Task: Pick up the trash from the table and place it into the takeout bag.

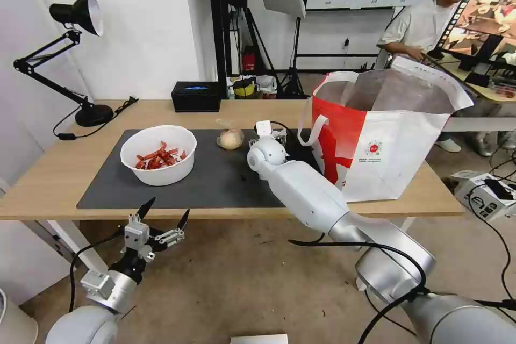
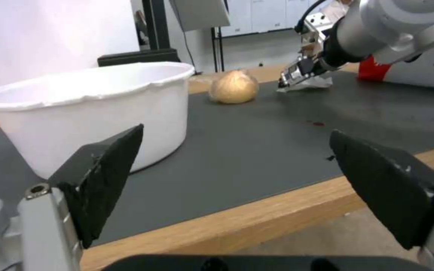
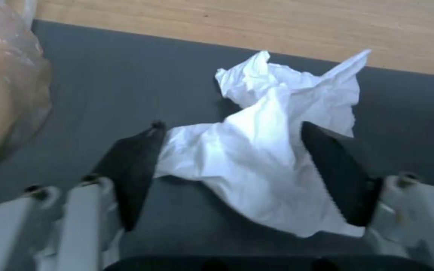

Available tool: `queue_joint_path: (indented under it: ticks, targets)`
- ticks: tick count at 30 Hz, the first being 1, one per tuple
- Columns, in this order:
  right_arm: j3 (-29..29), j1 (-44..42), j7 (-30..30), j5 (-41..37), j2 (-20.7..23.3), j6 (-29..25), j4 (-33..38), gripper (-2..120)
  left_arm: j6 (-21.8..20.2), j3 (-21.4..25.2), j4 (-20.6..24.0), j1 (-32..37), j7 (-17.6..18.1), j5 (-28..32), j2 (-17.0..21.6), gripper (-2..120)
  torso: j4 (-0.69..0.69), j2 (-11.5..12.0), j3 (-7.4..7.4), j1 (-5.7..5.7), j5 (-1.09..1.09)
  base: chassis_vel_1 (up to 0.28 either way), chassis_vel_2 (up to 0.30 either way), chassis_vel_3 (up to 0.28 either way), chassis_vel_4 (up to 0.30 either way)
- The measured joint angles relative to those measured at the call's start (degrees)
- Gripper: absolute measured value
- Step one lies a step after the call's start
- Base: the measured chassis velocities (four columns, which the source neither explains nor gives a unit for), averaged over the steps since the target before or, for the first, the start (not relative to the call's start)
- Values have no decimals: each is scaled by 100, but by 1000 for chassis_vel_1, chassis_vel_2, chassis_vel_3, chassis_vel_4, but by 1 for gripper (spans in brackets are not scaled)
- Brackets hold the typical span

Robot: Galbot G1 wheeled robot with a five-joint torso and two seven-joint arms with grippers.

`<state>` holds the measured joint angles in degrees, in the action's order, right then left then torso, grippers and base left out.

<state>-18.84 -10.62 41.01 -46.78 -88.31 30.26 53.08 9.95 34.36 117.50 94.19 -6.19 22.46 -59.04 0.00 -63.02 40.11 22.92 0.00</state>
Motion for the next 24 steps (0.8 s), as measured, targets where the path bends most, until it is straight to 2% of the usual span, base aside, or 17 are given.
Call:
queue_joint_path:
  ticks: [2,4,6,7,9,10,12,13,15,16,19,24]
  targets:
    - [2,-1,13,-15,15,3,18,60,1,-8,5,-9,2,14,10,100,0,0,0,0,0,0,0,0,0]
    - [3,-2,17,-20,26,3,27,56,1,-17,6,-15,3,16,13,100,0,0,0,0,0,0,0,0,0]
    - [3,-14,30,-39,57,3,52,46,1,-45,8,-37,4,20,19,100,0,0,0,0,0,0,0,0,0]
    - [3,-14,30,-39,57,3,52,46,1,-45,8,-37,4,20,19,100,0,0,0,0,0,0,0,0,0]
    - [2,-30,53,-113,90,3,95,35,2,-71,9,-58,7,23,24,100,0,0,0,0,0,0,0,0,0]
    - [2,-30,53,-113,90,3,95,35,2,-71,9,-58,7,23,24,100,0,0,0,0,0,0,0,0,0]
    - [-1,-50,89,-190,117,4,144,23,2,-90,11,-70,9,24,29,100,0,0,0,0,0,0,0,0,0]
    - [-1,-50,89,-190,117,4,144,23,2,-90,11,-70,9,24,29,100,0,0,0,0,0,0,0,0,0]
    - [-5,-63,98,-215,129,5,176,13,2,-99,14,-78,10,28,38,100,0,0,0,0,0,0,0,0,0]
    - [-5,-63,98,-215,129,5,176,13,2,-99,14,-78,10,28,38,100,0,0,0,0,0,0,0,0,0]
    - [-5,-79,116,-242,131,5,214,0,2,-104,23,-86,12,51,55,100,0,0,0,0,0,0,0,0,0]
    - [30,-107,146,-271,135,-2,309,0,1,-105,27,-87,13,66,72,100,0,0,0,0,0,0,0,0,0]
